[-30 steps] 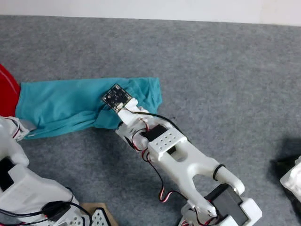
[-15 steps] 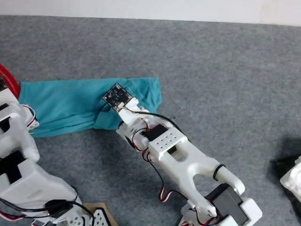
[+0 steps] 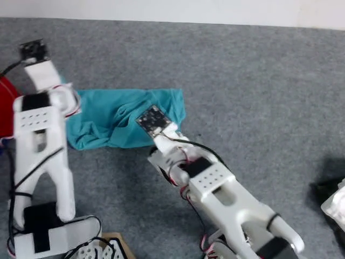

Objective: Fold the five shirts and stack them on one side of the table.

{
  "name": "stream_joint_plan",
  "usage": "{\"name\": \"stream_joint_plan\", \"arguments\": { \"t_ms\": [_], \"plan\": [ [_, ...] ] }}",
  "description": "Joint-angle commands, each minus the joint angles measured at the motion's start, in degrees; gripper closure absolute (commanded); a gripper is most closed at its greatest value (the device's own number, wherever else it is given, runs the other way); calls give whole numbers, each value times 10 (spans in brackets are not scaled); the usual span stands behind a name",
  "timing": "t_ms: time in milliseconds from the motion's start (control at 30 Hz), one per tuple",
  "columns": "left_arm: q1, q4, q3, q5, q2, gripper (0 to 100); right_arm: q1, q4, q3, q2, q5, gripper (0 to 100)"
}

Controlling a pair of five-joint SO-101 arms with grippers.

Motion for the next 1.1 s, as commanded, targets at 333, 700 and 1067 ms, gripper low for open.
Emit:
{"name": "stream_joint_plan", "arguments": {
  "t_ms": [333, 700, 1067],
  "plan": [
    [254, 201, -244, 47, 80, 989, 98, -2, 36, -81, -30, 991],
    [387, 202, -241, 47, 87, 989, 110, -34, 49, -82, -30, 991],
    [422, 202, -241, 77, 143, 841, 162, -33, 44, -83, -85, 991]
  ]
}}
